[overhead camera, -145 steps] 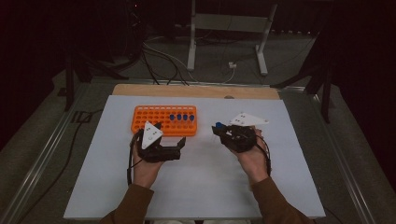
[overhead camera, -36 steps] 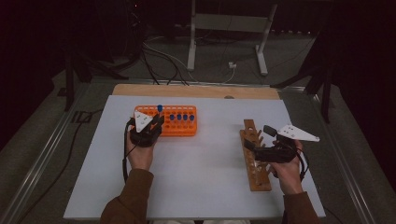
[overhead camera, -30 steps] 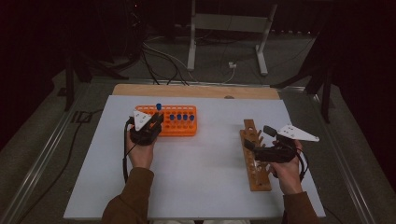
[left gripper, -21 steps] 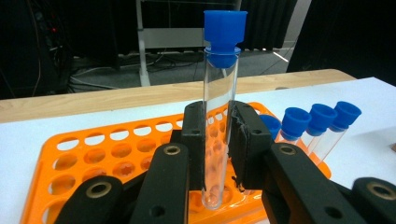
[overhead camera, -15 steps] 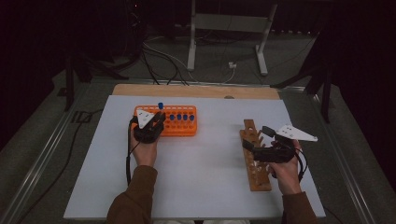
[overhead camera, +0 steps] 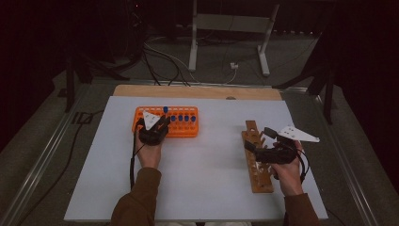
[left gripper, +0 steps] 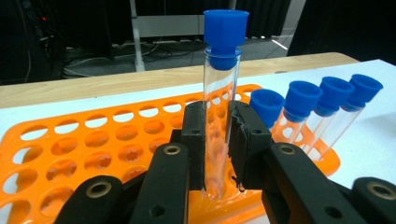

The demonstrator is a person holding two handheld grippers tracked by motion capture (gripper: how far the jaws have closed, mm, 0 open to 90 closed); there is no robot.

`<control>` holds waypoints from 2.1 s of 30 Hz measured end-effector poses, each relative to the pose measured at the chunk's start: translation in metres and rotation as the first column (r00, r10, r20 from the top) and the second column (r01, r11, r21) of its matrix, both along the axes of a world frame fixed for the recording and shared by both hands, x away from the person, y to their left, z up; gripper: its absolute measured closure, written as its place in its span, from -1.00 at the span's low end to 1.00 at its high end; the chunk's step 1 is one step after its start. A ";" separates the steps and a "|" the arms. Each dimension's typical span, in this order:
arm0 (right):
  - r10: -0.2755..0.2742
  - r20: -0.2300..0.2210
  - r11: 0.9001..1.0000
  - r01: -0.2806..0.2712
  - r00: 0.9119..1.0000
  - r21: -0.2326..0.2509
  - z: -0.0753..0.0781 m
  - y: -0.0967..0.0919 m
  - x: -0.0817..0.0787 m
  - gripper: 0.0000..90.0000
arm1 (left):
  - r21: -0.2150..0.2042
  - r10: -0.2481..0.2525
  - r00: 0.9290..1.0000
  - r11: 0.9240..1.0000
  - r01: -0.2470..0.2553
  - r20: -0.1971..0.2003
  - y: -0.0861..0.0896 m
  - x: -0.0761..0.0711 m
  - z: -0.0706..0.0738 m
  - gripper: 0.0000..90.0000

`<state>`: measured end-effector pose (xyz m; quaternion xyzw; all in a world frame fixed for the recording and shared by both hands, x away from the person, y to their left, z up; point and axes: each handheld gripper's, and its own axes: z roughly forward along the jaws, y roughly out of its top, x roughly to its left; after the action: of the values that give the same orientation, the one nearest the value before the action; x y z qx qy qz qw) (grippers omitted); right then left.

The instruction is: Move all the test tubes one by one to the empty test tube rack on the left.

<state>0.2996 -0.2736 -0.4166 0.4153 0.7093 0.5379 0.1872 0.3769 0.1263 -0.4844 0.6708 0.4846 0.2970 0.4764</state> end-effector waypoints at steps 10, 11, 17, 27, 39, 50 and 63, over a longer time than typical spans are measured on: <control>-0.002 0.001 1.000 0.002 1.000 0.000 0.000 -0.001 0.000 -1.00 | 0.045 -0.012 1.000 0.999 0.013 -0.027 -0.002 -0.003 -0.006 0.74; -0.002 0.000 1.000 0.002 1.000 0.002 0.000 -0.001 0.000 -1.00 | 0.047 -0.012 1.000 0.999 0.013 -0.029 -0.002 -0.003 -0.007 0.74; 0.003 -0.001 1.000 -0.003 1.000 -0.003 -0.001 0.000 -0.001 -1.00 | 0.069 -0.014 0.999 0.997 0.017 -0.049 -0.003 -0.002 -0.011 0.74; 0.009 -0.006 1.000 -0.009 1.000 -0.009 -0.003 0.003 -0.001 -1.00 | 0.085 -0.025 0.997 0.996 0.031 -0.072 -0.003 0.000 -0.013 0.74; 0.002 -0.010 1.000 -0.002 1.000 -0.005 -0.004 0.001 0.000 -1.00 | 0.111 -0.036 0.992 0.993 0.050 -0.122 -0.003 0.002 -0.017 0.74; 0.003 -0.009 1.000 -0.003 1.000 -0.005 -0.005 0.000 -0.001 -1.00 | 0.054 -0.033 0.988 0.998 0.041 -0.150 -0.001 0.003 -0.017 0.68; 0.027 0.008 1.000 -0.027 1.000 0.003 -0.007 0.000 -0.003 -1.00 | -0.045 -0.002 0.998 0.999 0.000 -0.060 0.026 -0.021 0.011 -0.19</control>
<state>0.2961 -0.2735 -0.4235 0.4036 0.7134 0.5431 0.1823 0.3554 0.1526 -0.4736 0.6688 0.5048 0.2658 0.4766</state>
